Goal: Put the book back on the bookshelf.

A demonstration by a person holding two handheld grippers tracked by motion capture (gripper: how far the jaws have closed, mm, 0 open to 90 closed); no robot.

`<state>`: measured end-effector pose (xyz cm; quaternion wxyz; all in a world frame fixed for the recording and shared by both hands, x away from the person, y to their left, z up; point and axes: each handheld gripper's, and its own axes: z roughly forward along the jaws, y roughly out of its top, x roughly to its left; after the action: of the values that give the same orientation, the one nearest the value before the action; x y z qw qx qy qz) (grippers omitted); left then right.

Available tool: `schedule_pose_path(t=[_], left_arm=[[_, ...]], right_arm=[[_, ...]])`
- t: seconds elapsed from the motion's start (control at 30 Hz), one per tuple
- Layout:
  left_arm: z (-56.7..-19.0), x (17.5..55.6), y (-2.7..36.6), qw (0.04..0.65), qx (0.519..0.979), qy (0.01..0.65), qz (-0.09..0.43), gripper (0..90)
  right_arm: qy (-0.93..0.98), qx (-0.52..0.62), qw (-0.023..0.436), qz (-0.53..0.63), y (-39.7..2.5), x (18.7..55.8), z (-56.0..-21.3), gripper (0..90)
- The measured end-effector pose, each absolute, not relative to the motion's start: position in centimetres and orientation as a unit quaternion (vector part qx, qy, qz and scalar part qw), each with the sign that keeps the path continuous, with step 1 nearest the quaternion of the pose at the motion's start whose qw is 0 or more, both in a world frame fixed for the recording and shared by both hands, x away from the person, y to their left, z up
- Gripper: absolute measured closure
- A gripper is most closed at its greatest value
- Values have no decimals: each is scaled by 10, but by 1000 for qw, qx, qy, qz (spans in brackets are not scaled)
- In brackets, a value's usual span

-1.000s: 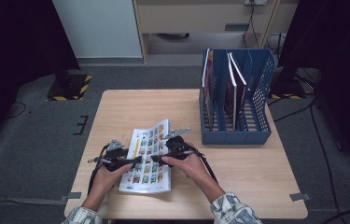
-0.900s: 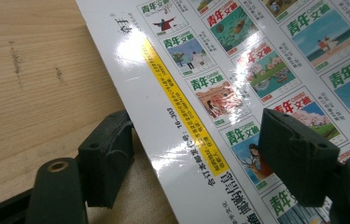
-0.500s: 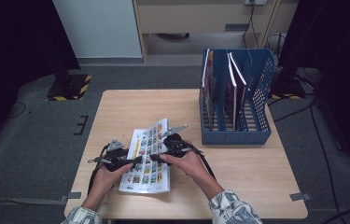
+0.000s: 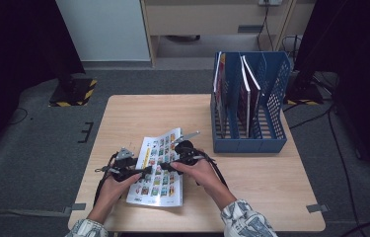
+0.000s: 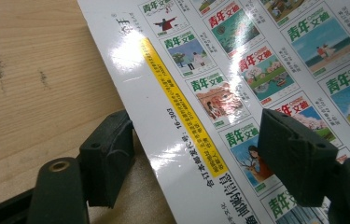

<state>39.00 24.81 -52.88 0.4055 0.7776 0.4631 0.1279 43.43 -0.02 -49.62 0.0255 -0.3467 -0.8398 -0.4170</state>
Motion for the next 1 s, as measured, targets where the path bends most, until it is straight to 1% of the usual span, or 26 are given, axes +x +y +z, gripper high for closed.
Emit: schedule_pose_path(t=[0.17,0.2,0.27,0.3,0.33,0.37,0.4,0.43,0.47,0.5,0.53,0.57,0.6,0.7,0.73,0.87,0.97,1.0], left_arm=[[-527,389,246,400,777,469,128,268],[-527,389,245,397,778,470,129,268],[-525,389,244,390,782,469,129,270],[-525,389,244,389,782,470,127,275],[-525,389,244,389,782,470,127,277],[-525,389,244,389,781,471,126,277],[-524,389,244,389,781,472,125,279],[-524,389,244,390,781,472,124,284],[-524,389,244,390,781,472,124,285],[-524,389,243,392,780,472,123,285],[-524,389,242,394,780,471,124,286],[-524,389,242,395,780,470,124,286],[-524,389,242,395,780,470,124,282],[-524,389,239,399,780,466,124,265],[-524,390,238,405,777,466,122,261],[-524,390,239,417,777,456,120,252],[-525,389,238,423,781,445,118,215],[-525,389,238,423,781,445,118,206]], right_arm=[[-831,-362,31,-421,1,438,-498,279],[-831,-365,29,-420,1,438,-497,295],[-829,-373,23,-416,2,438,-496,344],[-828,-375,12,-416,1,440,-495,405],[-827,-380,12,-414,1,440,-495,430],[-827,-380,12,-414,1,440,-495,430],[-825,-383,7,-415,1,441,-494,454],[-822,-387,-3,-417,-1,442,-492,518],[-822,-387,-3,-417,-1,442,-492,518],[-821,-386,-8,-420,-1,443,-492,544],[-815,-395,-11,-423,-3,444,-490,596],[-814,-395,-15,-426,-5,445,-490,621],[-814,-395,-15,-426,-5,445,-490,621],[-807,-402,-22,-432,-8,446,-488,664],[-807,-396,-34,-437,-10,447,-487,679],[-805,-394,-44,-442,-12,445,-484,685],[-802,-381,-65,-455,-14,442,-480,692],[-802,-381,-65,-455,-14,442,-480,692]])
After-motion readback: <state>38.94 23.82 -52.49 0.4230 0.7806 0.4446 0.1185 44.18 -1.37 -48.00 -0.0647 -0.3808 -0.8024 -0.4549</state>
